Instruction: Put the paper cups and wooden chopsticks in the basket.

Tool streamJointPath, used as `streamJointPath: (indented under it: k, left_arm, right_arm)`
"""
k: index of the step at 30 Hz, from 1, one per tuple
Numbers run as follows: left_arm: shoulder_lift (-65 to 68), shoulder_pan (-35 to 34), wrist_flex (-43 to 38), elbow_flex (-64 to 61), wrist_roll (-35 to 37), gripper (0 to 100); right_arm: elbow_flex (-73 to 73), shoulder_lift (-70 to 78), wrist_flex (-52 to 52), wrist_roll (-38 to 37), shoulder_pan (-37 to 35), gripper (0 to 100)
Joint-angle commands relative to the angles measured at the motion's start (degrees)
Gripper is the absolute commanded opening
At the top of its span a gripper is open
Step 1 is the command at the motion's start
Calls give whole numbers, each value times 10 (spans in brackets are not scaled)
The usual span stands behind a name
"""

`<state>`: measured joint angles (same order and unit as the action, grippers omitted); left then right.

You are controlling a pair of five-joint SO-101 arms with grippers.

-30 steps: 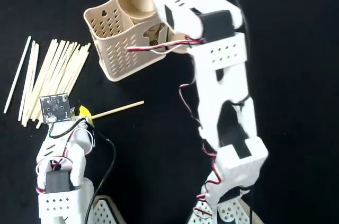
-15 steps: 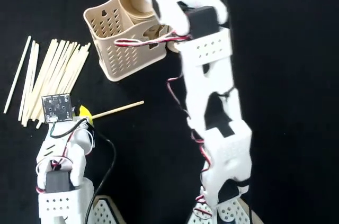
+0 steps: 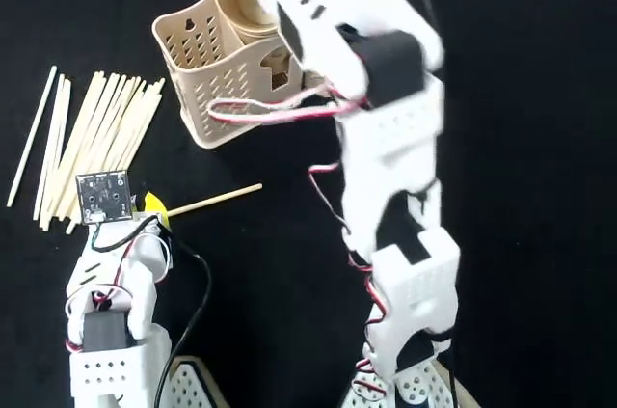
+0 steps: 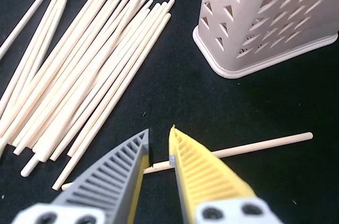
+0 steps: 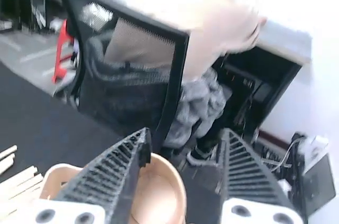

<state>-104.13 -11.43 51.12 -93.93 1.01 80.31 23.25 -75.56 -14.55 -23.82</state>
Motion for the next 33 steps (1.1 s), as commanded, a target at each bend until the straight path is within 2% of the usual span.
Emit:
streamJointPath:
  k: [1, 2, 4, 6, 10, 16, 23, 30, 33]
  left_arm:
    - [-3, -1, -10, 5, -6, 76]
    - [-3, -2, -10, 5, -3, 76]
    - [-3, -4, -10, 6, -3, 76]
    - [-3, -2, -10, 6, -5, 76]
    - [-3, -1, -10, 5, -6, 76]
    - [-3, -1, -9, 5, -3, 76]
    - [-3, -1, -9, 5, -4, 76]
    - [-3, -1, -9, 5, -4, 76]
    - [-3, -1, -9, 5, -4, 76]
  right_arm:
    - [38, -27, -47, 3, -7, 39]
    - [34, -27, -62, 5, -7, 5]
    - [16, -27, -93, 5, -8, 38]
    - [-4, -27, -110, 4, -15, 9]
    - [-97, -26, -103, 2, -18, 11]
    - [-222, 13, 41, 1, -23, 11]
    - [-217, 66, 206, 2, -25, 11]
    - [-195, 66, 218, 2, -25, 11]
    - [-176, 64, 193, 2, -24, 11]
